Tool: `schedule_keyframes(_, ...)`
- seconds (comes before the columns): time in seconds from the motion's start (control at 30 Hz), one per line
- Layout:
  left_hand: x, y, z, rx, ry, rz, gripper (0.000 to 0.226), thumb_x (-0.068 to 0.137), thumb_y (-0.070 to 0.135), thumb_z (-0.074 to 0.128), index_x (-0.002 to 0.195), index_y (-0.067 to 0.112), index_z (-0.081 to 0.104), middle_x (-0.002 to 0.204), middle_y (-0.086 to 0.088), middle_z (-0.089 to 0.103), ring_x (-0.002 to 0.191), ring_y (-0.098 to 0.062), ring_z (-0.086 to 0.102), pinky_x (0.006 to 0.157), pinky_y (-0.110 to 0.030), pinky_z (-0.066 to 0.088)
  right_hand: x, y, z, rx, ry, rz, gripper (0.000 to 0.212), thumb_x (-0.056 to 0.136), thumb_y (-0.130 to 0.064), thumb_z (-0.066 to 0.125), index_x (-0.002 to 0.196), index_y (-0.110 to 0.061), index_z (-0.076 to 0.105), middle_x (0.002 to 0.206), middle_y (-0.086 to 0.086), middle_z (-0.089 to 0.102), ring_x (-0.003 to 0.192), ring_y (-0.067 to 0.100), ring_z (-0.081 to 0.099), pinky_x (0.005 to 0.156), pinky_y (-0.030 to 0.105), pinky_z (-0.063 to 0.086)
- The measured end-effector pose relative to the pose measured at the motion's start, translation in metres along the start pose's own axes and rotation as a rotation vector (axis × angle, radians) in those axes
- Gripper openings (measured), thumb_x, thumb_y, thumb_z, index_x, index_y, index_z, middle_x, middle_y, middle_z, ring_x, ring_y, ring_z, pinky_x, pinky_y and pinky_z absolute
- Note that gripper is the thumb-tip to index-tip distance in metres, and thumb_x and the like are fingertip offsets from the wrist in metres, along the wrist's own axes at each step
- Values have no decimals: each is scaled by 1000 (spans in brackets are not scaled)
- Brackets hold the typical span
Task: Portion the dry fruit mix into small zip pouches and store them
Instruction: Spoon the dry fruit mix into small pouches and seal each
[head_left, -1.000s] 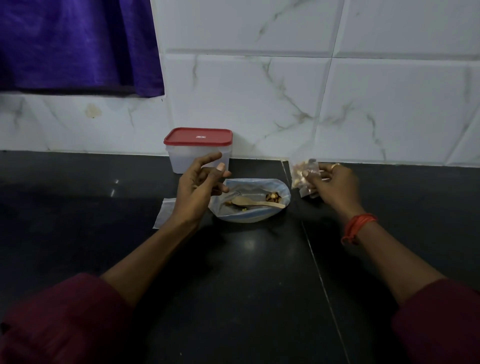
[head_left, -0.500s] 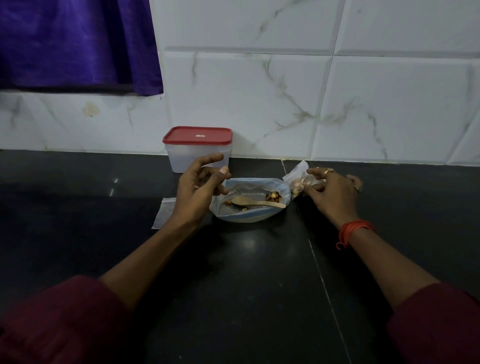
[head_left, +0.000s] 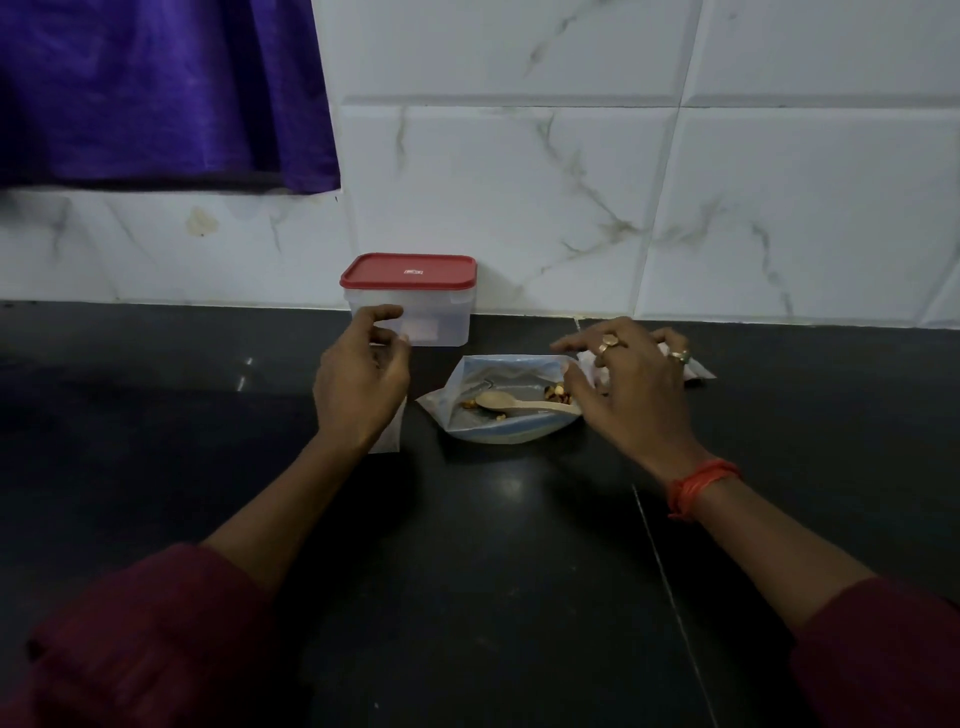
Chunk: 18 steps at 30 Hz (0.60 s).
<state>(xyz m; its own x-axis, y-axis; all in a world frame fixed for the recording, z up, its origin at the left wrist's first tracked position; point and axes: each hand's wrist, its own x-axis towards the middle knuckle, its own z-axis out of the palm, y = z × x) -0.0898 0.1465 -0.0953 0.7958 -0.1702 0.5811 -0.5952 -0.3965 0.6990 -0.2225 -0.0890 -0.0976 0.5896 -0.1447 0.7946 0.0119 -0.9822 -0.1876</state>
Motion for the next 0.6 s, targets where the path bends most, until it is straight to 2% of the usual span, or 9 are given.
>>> schedule_keyframes(0.07, 4, -12, -9, 269, -37, 29, 36, 97, 26, 56, 132, 24, 57, 105, 2, 69, 87, -14, 66, 76, -37, 56, -3, -22, 0, 73, -88, -125, 26, 87, -38, 60, 109, -31, 73, 106, -6, 62, 100, 11, 59, 95, 40, 33)
schedule_keyframes(0.13, 6, -25, -18, 421, -102, -24, 41, 91, 40, 52, 128, 25, 61, 110, 1, 69, 95, -20, 65, 83, -44, 57, -7, -43, 0, 82, -177, -214, 30, 88, -43, 57, 112, -32, 71, 109, -5, 62, 100, 11, 60, 96, 44, 35)
schedule_keyframes(0.2, 6, -36, -24, 472, -199, -111, 55, 81, 57, 42, 120, 27, 65, 109, 0, 69, 98, -24, 64, 87, -49, 55, -12, -58, 2, 64, -225, -258, 34, 88, -45, 55, 115, -32, 69, 113, -5, 63, 103, 12, 60, 98, 42, 31)
schedule_keyframes(0.27, 6, -43, -27, 488, -265, -168, 55, 76, 62, 41, 108, 30, 72, 105, 1, 72, 98, -25, 65, 89, -51, 54, -15, -64, 5, 61, -246, -281, 35, 88, -46, 55, 117, -31, 68, 117, -6, 63, 106, 14, 60, 99, 40, 29)
schedule_keyframes(0.37, 11, -42, -29, 499, -313, -193, 23, 83, 52, 60, 92, 34, 73, 100, 4, 72, 104, -26, 63, 96, -51, 50, -18, -62, 8, 57, -290, -281, 36, 88, -46, 57, 119, -33, 66, 120, -8, 63, 110, 13, 60, 101, 41, 31)
schedule_keyframes(0.43, 13, -41, -31, 511, -351, -198, 10, 81, 48, 67, 82, 38, 69, 100, 6, 72, 108, -25, 60, 100, -52, 46, -19, -59, 8, 57, -312, -257, 36, 88, -47, 56, 120, -33, 66, 120, -8, 63, 110, 13, 60, 103, 39, 28)
schedule_keyframes(0.53, 15, -42, -33, 522, -364, -205, 14, 77, 47, 71, 70, 38, 64, 98, 7, 70, 110, -25, 59, 102, -53, 43, -19, -56, 7, 62, -332, -228, 39, 88, -48, 53, 121, -33, 66, 120, -7, 64, 111, 13, 60, 104, 36, 23)
schedule_keyframes(0.6, 18, -43, -34, 526, -366, -218, 14, 78, 44, 73, 70, 36, 65, 97, 8, 70, 110, -24, 58, 104, -53, 41, -19, -55, 7, 57, -334, -228, 39, 88, -49, 52, 121, -33, 66, 120, -7, 64, 111, 13, 60, 104, 35, 22)
